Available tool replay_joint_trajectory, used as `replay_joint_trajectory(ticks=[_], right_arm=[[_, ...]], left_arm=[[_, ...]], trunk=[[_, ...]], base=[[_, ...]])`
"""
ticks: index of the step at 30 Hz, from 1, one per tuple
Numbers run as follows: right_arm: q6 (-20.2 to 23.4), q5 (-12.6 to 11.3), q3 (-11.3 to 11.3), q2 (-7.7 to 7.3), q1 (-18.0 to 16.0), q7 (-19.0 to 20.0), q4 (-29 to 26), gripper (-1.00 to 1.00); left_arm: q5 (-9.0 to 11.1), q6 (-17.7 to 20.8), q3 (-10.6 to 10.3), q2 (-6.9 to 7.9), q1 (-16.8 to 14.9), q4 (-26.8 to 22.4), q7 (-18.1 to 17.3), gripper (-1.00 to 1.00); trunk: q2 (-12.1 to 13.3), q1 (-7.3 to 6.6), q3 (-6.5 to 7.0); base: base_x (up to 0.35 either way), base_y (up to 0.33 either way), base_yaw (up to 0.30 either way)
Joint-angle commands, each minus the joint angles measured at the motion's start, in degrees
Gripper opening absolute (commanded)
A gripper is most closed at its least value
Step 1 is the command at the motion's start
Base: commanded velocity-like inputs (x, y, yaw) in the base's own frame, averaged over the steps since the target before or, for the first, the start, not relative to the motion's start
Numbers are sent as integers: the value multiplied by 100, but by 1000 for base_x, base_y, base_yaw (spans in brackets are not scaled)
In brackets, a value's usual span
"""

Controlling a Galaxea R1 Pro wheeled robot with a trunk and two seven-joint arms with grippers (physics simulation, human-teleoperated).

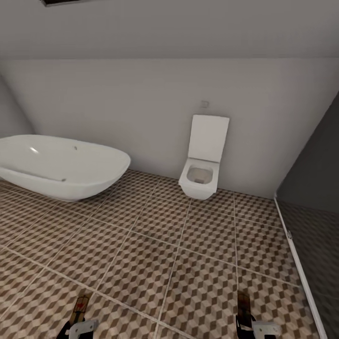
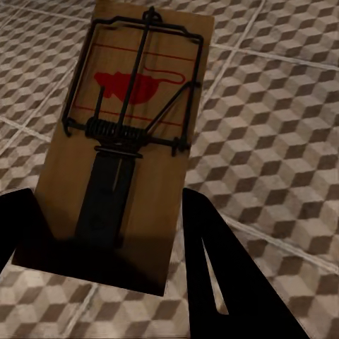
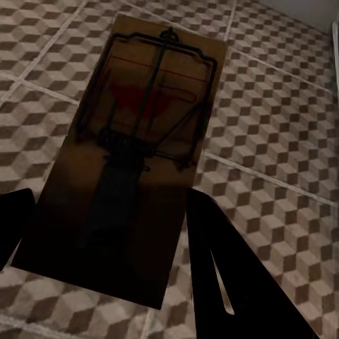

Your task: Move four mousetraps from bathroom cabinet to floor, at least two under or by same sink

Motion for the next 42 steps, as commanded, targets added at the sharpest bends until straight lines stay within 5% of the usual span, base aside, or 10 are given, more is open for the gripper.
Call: replay_joint_trajectory(ticks=[1, 42], right_arm=[[-8, 22, 25, -4, -2, -28, 0, -100], [-8, 27, 25, 1, -2, -28, 2, -100]], left_arm=[[-7, -17, -50, -4, -8, 18, 54, -100], [-7, -22, -51, -4, -8, 18, 53, -100]], trunk=[[-2, 0, -4], [-2, 0, -4]], base=[[0, 0, 286], [0, 0, 286]])
